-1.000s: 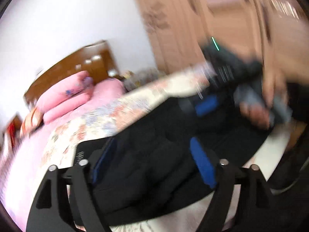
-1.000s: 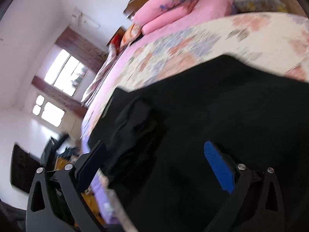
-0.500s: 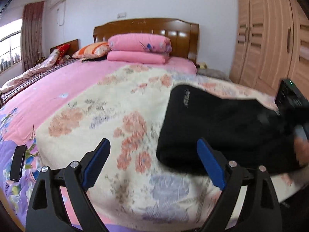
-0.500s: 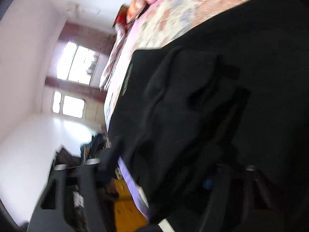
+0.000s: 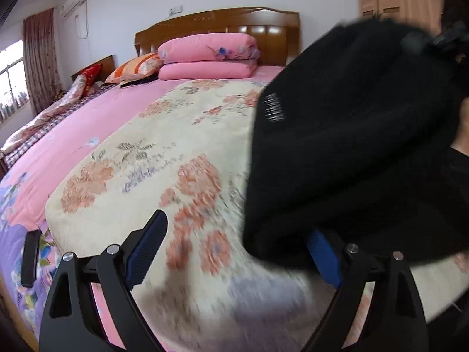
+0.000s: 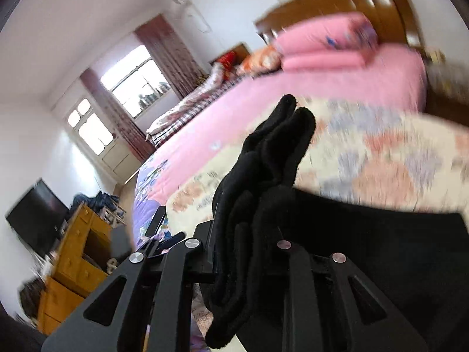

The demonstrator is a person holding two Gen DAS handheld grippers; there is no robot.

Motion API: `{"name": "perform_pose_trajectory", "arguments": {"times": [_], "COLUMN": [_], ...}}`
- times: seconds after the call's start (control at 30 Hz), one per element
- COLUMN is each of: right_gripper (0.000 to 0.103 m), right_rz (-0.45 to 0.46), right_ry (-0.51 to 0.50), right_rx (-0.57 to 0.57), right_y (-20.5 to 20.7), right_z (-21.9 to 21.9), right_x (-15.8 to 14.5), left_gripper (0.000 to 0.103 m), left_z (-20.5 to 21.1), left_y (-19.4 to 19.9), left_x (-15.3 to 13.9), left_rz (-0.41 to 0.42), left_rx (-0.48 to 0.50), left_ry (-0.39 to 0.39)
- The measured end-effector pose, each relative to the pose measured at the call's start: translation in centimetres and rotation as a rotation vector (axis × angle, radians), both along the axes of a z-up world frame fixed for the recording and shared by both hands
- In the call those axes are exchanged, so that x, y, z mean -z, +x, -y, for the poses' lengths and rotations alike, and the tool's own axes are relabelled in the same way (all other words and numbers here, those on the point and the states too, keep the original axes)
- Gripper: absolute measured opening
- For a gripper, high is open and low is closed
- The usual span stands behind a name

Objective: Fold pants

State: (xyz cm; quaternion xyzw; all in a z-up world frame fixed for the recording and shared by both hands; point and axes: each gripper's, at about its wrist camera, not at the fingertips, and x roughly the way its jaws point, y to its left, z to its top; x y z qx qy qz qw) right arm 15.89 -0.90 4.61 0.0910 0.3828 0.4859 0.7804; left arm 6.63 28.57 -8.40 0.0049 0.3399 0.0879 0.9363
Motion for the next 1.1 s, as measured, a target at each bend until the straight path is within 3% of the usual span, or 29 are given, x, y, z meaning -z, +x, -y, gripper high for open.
{"name": "perform_pose_trajectory", "arguments": {"times": [0.07, 0.13, 0.27, 0.33, 0.4, 0.63, 0.73, 0.8, 1.1], "right_gripper": [0.020, 0.020, 0.019, 0.019, 0.019, 0.019, 0.019, 0.019, 0.019], "right_rz": [0.042, 0.019, -0.186, -0.223, -0.217, -0.145, -0.217, -0.257, -0.206], "right_ry": [-0.009, -0.042, -0.123, -0.102, -0.090, -0.072, -0.092, -0.053, -0.061], "right_rx": [0.019, 0.074, 0.155, 0.170, 0.164, 0.176, 0.191, 0.204, 0.249], "right_y": [-1.1, -1.3, -0.3, -0.1, -0.1, -0.6, -0.1, 0.2, -0.8], "right_z": [1.5, 3.0, 5.3, 5.8, 5.9, 6.6, 7.2, 7.8, 9.2], "right_x": [-0.3, 1.4, 10.7, 13.0, 12.7, 11.7, 13.6, 14.1, 12.8], "left_gripper": [0.092, 0.093, 0.095, 0.096, 0.096, 0.096, 0.100, 0.100, 0.100], "left_z": [-1.0, -1.9, -1.6, -1.5, -1.6, -0.3, -0.1, -0.2, 1.0], "left_y": [1.2, 1.4, 1.7, 1.8, 1.9, 2.0, 2.2, 2.3, 2.9], "left_x": [-0.1, -0.2, 1.0, 1.4, 1.4, 0.8, 1.1, 1.1, 0.9], "left_rz": [0.013, 0.031, -0.005, -0.011, -0.021, -0.032, -0.034, -0.036, -0.064], "left_rx": [-0.047, -0.043, -0.039, -0.043, -0.051, -0.051, -0.053, -0.054, -0.029], "left_ry": [-0.020, -0.090, -0.071, -0.070, -0.082, -0.009, 0.009, -0.003, 0.074]}}
